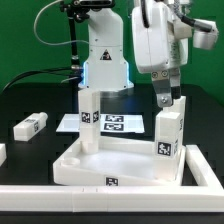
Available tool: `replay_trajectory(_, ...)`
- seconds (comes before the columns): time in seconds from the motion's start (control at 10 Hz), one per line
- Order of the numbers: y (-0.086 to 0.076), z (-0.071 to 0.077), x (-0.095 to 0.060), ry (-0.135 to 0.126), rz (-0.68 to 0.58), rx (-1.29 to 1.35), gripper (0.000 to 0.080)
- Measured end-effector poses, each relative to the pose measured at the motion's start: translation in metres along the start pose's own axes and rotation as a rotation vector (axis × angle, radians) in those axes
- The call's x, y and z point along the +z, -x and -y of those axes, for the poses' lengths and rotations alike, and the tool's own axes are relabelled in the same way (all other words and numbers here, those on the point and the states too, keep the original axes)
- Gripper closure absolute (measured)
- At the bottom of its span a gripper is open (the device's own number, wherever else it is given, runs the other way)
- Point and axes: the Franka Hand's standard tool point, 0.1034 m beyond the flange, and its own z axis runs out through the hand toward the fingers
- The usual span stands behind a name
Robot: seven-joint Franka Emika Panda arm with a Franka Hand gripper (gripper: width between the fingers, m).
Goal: Assemble desk
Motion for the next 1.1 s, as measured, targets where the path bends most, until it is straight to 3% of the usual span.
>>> replay_trajectory(0.3, 0.0, 0.0, 0.0, 0.0, -0.001, -0.002, 0.0151)
replay_trajectory(0.4, -0.008, 0.0, -0.003, -0.003, -0.001, -0.095, 0.0151)
replay_trajectory(0.7, -0.049, -0.005, -0.025, -0.025, -0.007, -0.258, 0.0151)
replay_trajectory(0.9, -0.088, -0.004, -0.044, -0.039, -0.009, -0.472, 0.0151)
replay_trajectory(1.1, -0.091, -0.004, -0.044, -0.037, -0.015, -0.603, 0.0151)
